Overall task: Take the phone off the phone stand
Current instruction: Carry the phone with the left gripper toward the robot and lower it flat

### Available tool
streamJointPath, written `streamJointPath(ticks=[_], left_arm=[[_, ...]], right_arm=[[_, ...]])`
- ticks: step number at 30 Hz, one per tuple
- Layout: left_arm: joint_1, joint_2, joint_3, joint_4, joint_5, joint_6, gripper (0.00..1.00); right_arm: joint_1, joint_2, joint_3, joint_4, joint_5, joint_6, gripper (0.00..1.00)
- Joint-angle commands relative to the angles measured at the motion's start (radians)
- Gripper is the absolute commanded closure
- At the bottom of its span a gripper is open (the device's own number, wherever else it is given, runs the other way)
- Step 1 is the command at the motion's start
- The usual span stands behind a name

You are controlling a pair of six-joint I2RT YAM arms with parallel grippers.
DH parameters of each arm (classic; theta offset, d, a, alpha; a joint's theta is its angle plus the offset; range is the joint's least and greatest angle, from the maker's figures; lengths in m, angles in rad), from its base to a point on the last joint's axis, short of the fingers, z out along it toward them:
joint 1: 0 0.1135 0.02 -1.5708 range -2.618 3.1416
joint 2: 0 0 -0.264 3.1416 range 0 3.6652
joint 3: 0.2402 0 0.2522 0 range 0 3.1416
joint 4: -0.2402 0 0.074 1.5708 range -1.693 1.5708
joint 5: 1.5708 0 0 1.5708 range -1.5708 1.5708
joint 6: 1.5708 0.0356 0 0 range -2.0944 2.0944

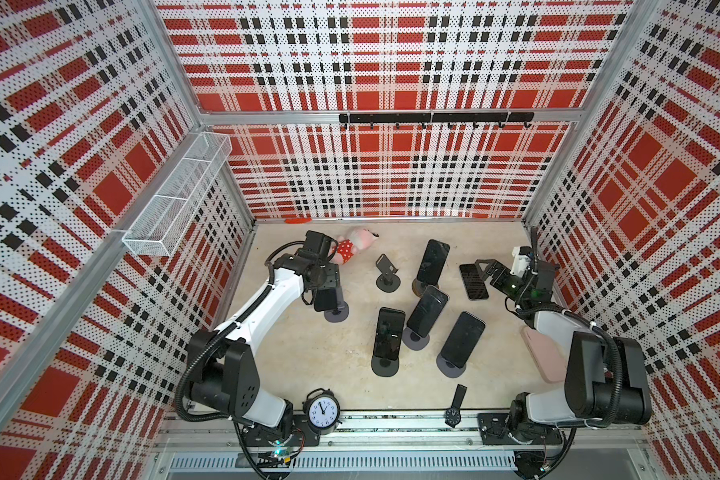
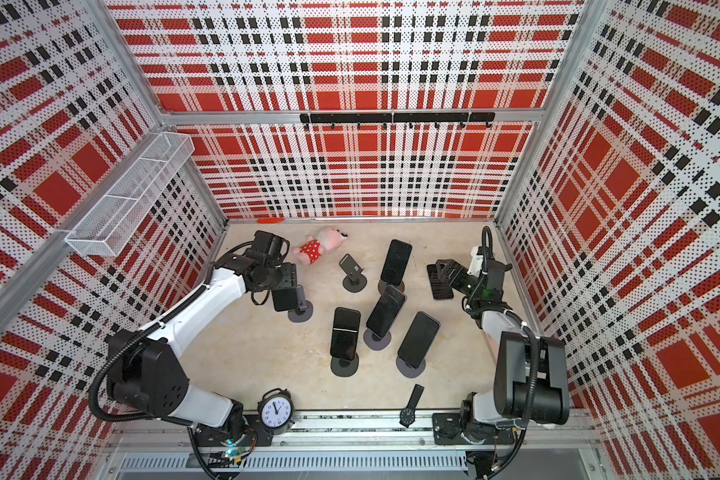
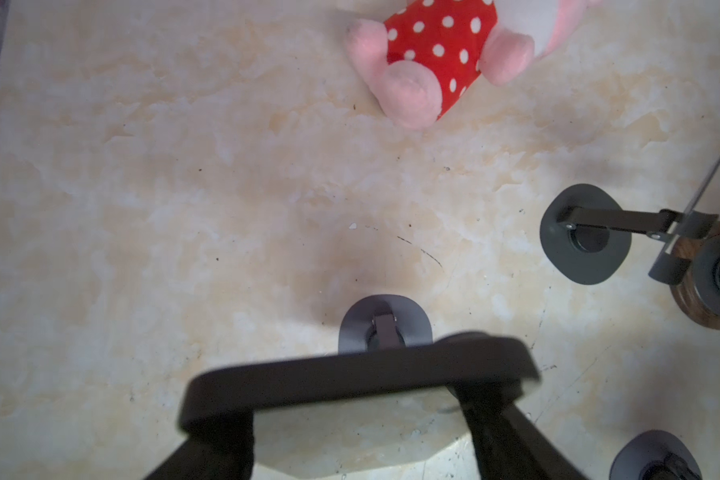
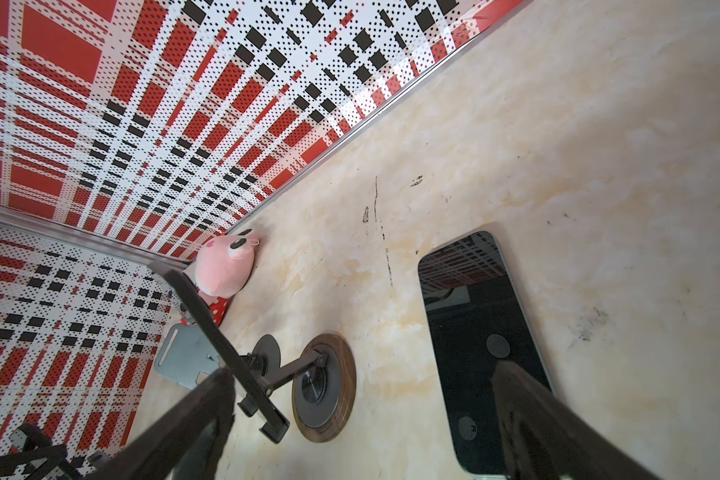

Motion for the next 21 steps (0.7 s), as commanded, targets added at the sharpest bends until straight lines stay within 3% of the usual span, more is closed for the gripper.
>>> streamJointPath(ticks=[1, 12, 17, 21], left_arm=[[0.066, -0.061, -0.034, -0.009, -0.003, 0.022, 0.33], [0.175, -0.102, -0.159, 0.043, 0.060, 0.032, 0.33], [0.204, -0.116, -0.257, 0.104, 0.081, -0.006, 0.33], [0.200, -0.145, -0.332, 0.134, 0.120, -0.105, 0.36]], right_arm=[[-0.004, -0.019, 0.008, 0.023, -0.004, 0.005, 0.00], [-0.005, -0.016, 0.005, 0.032, -0.002, 0.011, 0.00], [-0.006, -0.029, 0.006, 0.013, 0.010, -0.001, 0.00], [-0.005, -0.031, 0.008, 0.022, -0.003, 0.001, 0.00]])
